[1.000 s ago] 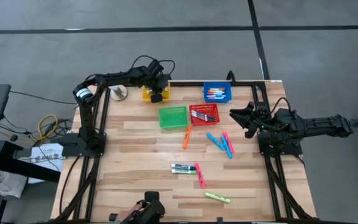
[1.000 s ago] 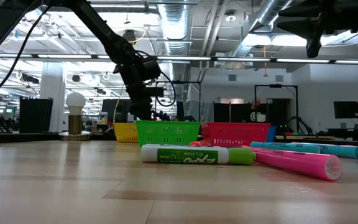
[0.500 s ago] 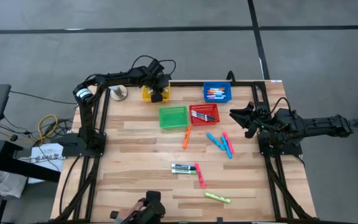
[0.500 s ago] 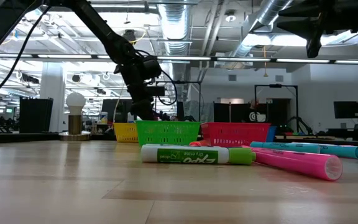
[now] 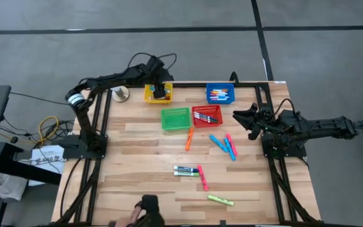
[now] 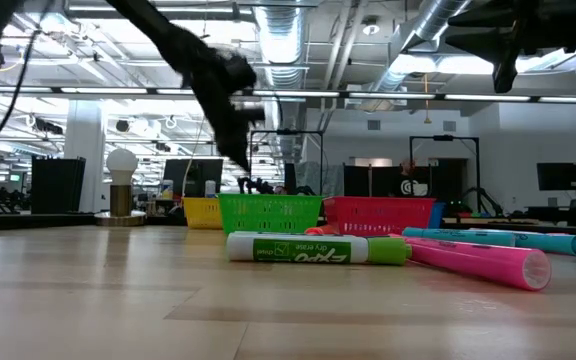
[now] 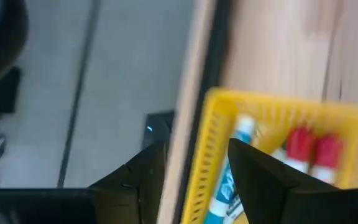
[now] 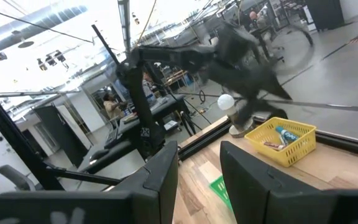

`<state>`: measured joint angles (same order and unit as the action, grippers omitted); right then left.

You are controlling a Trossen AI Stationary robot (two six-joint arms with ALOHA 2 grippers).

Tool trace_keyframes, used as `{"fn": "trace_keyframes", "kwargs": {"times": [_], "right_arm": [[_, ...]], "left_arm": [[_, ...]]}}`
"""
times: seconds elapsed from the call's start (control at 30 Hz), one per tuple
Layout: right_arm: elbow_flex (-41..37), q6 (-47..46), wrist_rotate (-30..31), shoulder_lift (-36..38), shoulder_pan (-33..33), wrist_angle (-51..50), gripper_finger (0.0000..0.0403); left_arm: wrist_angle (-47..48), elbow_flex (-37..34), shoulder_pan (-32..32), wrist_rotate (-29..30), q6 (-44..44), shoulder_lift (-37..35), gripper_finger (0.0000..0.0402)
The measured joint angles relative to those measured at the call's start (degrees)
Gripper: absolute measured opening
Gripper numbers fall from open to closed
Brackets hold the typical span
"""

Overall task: Pick & Place Markers
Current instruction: Put the blue marker pen into the yellow bin

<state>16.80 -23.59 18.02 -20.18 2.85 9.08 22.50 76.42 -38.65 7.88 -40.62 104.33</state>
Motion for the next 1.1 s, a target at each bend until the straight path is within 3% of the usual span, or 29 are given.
{"fn": "trace_keyframes", "kwargs": {"times": [0.1, 0.37, 0.57, 0.7, 0.9, 1.1], "right_arm": [[0.0, 0.01, 0.0, 0.0, 0.0, 0.0, 0.0111], [0.0, 0.02, -0.04, 0.0, 0.0, -0.02, 0.0111], [0.0, 0.02, -0.04, 0.0, 0.0, -0.02, 0.0111], [0.0, 0.02, -0.04, 0.0, 0.0, -0.02, 0.0111], [0.0, 0.02, -0.07, 0.0, 0.0, -0.07, 0.0111], [0.0, 0.02, -0.09, 0.0, 0.02, -1.73, 0.0111]], "left_arm": [[-0.05, -0.03, 1.78, -1.68, 11.1, -6.2, 0.0174], [-0.2, -3.81, 9.69, -17.73, 38.87, -22.46, 0.0172], [-3.12, -7.48, 21.3, -18.86, 49.76, -28.62, 0.0172], [-4.56, -8.83, 30.55, -17.84, 51.98, -28.39, 0.0172], [-5.48, -8.87, 43.1, -10.76, 52.74, -22.03, 0.0172], [-6.36, -8.87, 49.09, -8.49, 53.14, -13.45, 0.0172]]}}
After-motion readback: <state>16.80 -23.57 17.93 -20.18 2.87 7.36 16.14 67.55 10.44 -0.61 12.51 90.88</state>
